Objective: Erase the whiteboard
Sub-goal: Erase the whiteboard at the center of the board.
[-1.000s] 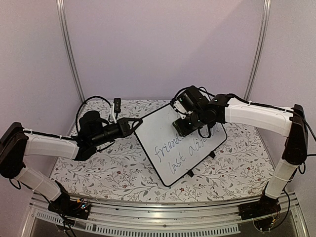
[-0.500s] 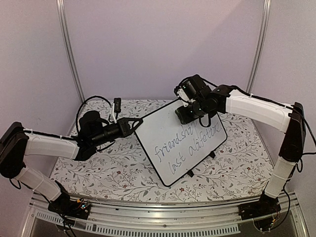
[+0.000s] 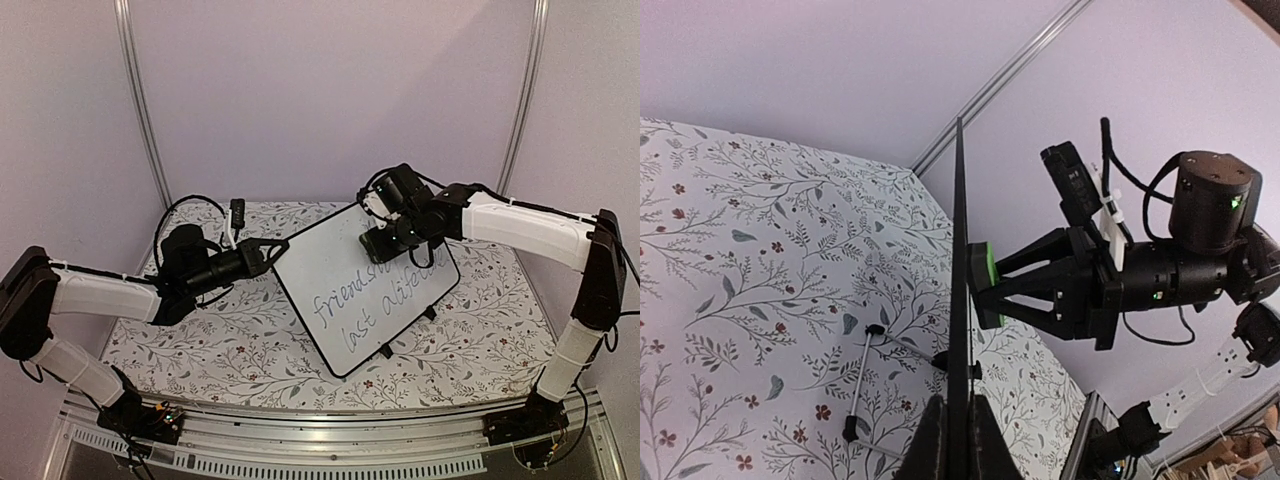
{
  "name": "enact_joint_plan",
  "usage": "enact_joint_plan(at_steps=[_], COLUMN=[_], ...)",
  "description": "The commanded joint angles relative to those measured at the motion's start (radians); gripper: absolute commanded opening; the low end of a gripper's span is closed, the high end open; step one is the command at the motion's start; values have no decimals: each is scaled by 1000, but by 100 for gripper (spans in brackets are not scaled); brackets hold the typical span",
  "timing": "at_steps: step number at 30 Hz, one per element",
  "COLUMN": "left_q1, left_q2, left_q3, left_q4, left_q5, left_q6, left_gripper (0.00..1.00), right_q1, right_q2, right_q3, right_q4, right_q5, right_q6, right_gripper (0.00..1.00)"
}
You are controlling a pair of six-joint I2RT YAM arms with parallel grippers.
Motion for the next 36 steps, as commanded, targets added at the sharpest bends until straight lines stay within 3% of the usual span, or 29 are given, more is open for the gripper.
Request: enact_joint_plan(at_steps=[1, 9, 25, 36], left_q1=[-14, -14, -16, -16], left_q2=[18, 18, 9, 7], left_q3=[-3, -3, -6, -5], left_q4=[77, 79, 75, 76], left_q5=[71, 72, 72, 71], left_q6=[60, 59, 61, 61], left_gripper=[0, 0, 0, 0], right_q1=[-4, -4, -19, -22], right_q2=[-16, -53, 52, -2], right_q3=[-78, -100, 114, -27], right_q4=[-15, -4, -4, 2], right_q5=[-48, -35, 66, 56], right_q6=[-3, 14, -1, 25], right_gripper=[0, 0, 0, 0])
